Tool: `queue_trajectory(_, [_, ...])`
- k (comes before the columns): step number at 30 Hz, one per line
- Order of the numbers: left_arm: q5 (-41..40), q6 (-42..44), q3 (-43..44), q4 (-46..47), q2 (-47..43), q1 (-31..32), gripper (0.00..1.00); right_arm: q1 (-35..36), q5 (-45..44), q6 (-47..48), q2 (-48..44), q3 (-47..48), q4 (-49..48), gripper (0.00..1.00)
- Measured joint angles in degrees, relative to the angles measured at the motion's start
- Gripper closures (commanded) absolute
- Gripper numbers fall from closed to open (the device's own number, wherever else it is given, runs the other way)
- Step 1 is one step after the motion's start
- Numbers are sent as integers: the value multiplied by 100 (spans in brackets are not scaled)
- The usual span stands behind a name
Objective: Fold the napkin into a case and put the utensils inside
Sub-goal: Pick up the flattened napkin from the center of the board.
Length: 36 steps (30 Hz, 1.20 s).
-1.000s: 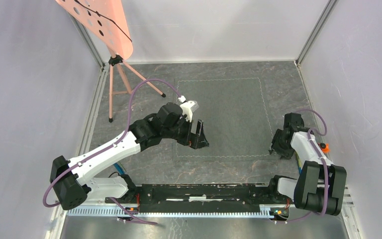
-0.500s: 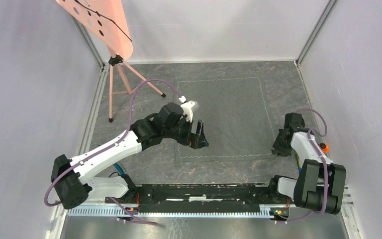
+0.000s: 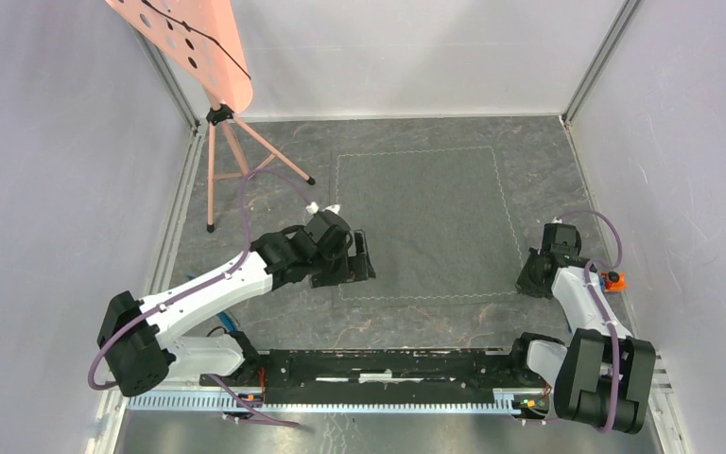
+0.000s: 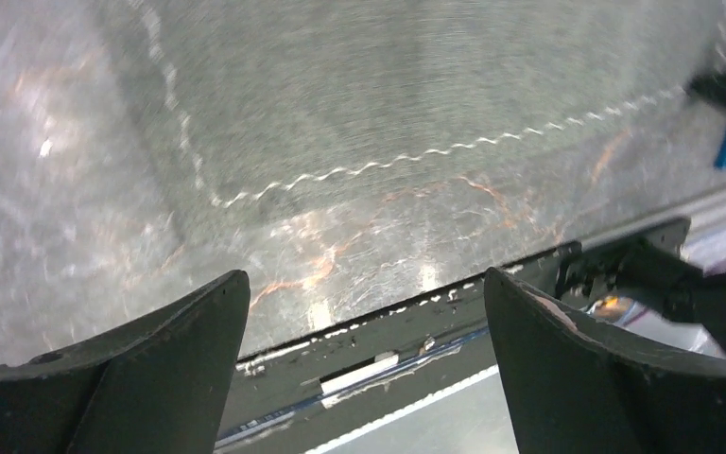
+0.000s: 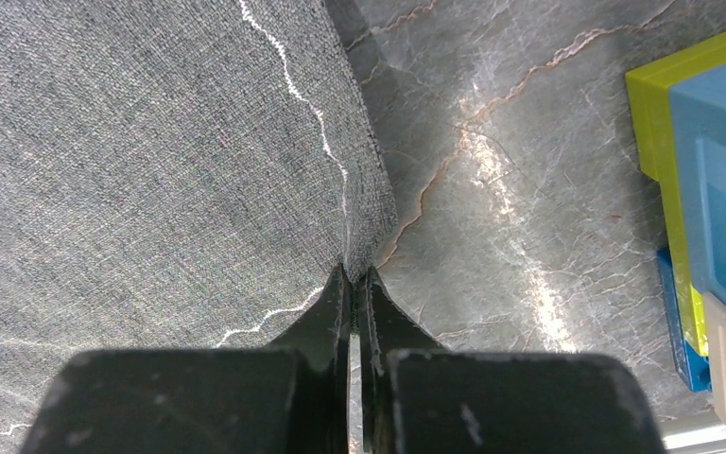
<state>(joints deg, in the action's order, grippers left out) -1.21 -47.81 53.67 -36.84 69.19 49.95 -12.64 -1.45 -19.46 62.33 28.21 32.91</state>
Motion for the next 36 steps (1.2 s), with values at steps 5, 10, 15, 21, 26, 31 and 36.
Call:
queue_trajectory(5, [-400,-1899,-396,-684,-9,0,12,-2,15,-125,-251,-55,28,100])
queue_trajectory(10, [-485,-3456,-691,-1152,243,-4,26,0,76,-282,-758,-251,-52,100])
queue_trajectory(15, [-752,-4242,-492,-1517,857,-13,32,11,-7,-343,-1104,-291,-129,100])
queue_trajectory(21, [-817,-4660,-275,-1541,1432,-13,43,122,-4,-343,-1051,-295,-212,100])
queue_trajectory(26, [-828,-4795,-264,-1517,1733,-13,43,358,-15,-339,-901,-280,-201,100])
queue_trajectory(31, [-874,-4826,-105,-1499,1950,-13,44,546,-28,-332,-796,-229,-203,100])
queue_trajectory(36, [-894,-4828,-59,-1403,2076,-13,42,603,-61,-328,-796,-227,-201,100])
